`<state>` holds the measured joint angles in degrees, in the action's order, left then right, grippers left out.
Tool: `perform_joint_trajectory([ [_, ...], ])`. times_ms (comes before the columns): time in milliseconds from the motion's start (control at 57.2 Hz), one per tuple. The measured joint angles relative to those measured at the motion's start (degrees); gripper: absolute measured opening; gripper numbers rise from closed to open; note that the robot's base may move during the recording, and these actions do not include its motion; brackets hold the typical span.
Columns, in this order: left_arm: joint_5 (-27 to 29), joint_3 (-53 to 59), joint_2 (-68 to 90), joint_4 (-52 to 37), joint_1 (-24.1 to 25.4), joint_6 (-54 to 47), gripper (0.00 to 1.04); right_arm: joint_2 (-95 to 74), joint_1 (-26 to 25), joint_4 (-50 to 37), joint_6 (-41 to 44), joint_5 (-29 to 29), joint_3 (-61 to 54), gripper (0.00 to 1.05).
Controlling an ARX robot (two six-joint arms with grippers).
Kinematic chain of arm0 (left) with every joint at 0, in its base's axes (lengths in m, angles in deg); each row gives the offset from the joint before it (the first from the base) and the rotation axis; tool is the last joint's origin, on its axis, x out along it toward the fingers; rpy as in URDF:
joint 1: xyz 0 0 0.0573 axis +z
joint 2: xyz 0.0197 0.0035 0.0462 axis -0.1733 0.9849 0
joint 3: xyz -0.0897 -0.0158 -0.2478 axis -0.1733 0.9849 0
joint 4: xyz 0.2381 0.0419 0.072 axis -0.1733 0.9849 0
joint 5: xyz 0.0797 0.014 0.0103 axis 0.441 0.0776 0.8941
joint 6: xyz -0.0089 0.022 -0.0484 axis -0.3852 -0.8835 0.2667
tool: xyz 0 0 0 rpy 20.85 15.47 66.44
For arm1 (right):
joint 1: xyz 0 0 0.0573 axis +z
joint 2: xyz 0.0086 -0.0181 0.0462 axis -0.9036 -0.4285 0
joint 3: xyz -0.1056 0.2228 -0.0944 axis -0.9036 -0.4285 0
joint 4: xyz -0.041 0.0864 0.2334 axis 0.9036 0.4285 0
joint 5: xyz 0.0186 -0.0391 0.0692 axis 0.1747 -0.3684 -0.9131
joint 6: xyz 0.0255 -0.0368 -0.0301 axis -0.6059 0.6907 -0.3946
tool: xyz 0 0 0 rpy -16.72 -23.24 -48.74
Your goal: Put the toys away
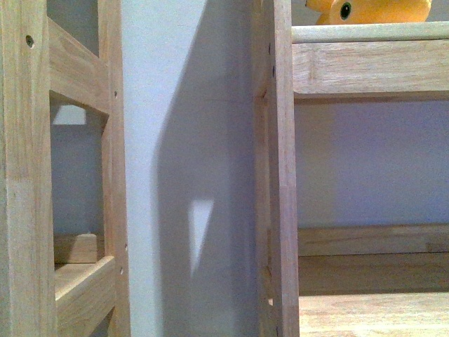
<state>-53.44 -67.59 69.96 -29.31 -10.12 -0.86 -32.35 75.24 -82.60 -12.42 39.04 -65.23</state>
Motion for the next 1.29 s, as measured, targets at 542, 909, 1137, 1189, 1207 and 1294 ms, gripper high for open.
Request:
perform_joint_trajectory([
  [542,0.0,0.0,0.0,0.0,0.0,0.0,0.98,3.89,-10.36,10.1,1.7,-24.3,-3.28,0.38],
  [909,0.0,0.0,0.0,0.0,0.0,0.0,0.98,6.97,-10.38,8.98,1.92,-24.3,-7.65,0.03],
  [1137,0.0,0.0,0.0,0.0,0.0,0.0,0.98,8.09,-10.38,8.68,1.92,-24.33,-8.85,0.03],
  [1189,0.0,0.0,0.0,0.0,0.0,0.0,0.98,8.35,-10.38,8.63,1.92,-24.3,-9.25,0.03],
  [1207,0.0,0.0,0.0,0.0,0.0,0.0,0.98,8.41,-10.38,8.63,1.92,-24.3,-9.35,0.03],
  [1294,0.0,0.0,0.0,0.0,0.0,0.0,0.98,8.7,-10.38,8.59,1.92,-24.33,-9.75,0.03],
])
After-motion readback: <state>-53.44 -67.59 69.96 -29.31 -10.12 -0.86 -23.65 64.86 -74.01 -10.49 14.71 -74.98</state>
